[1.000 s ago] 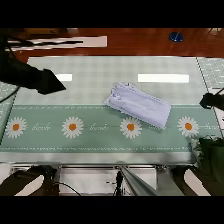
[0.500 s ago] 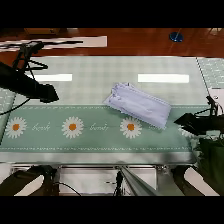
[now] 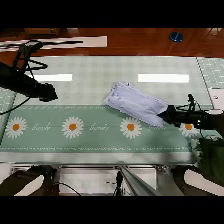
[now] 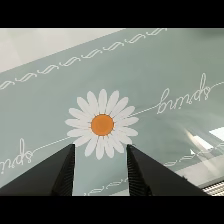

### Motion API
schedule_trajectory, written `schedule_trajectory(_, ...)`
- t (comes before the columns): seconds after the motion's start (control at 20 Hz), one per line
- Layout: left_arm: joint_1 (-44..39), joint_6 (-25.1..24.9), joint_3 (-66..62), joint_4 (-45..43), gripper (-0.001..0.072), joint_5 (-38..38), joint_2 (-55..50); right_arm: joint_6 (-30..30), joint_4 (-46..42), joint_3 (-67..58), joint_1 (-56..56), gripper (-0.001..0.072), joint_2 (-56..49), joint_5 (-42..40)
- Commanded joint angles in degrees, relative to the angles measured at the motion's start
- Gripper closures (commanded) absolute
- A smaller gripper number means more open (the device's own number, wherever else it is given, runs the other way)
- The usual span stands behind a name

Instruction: Fold the shirts.

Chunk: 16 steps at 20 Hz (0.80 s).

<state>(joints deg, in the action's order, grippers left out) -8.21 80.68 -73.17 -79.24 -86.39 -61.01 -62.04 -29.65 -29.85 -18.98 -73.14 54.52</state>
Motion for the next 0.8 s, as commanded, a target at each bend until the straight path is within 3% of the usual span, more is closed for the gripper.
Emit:
schedule_trajectory(0.0,0.0,0.2,0.0,-0.1,0.0315,0.1,0.0,1.3,2.1,-4.0,1.2,0.0681,0.7,5.0)
schedule_trajectory(0.1,0.0,0.2,0.0,-0.1,0.0315,0.7,0.0,-0.5,0.3,-9.7,-2.5,0.0680,5.0,13.1)
schedule_trajectory(0.2,0.0,0.2,0.0,-0.1,0.0315,1.6,-0.2,-6.3,-1.9,-16.8,-6.8,0.0681,11.1,18.1)
schedule_trajectory(0.45,0.0,0.0,0.0,-0.1,0.0316,3.5,-2.2,-27.0,-16.0,-36.8,-20.2,0.0680,22.1,26.8)
schedule_trajectory(0.65,0.0,-0.6,0.0,0.3,0.0315,3.5,-4.9,-30.8,-29.4,-49.5,-35.3,0.0681,22.3,43.1)
schedule_trajectory(0.75,0.0,-3.1,0.0,1.1,0.0315,3.5,-6.1,-28.3,-37.1,-53.1,-43.7,0.0681,22.2,50.8)
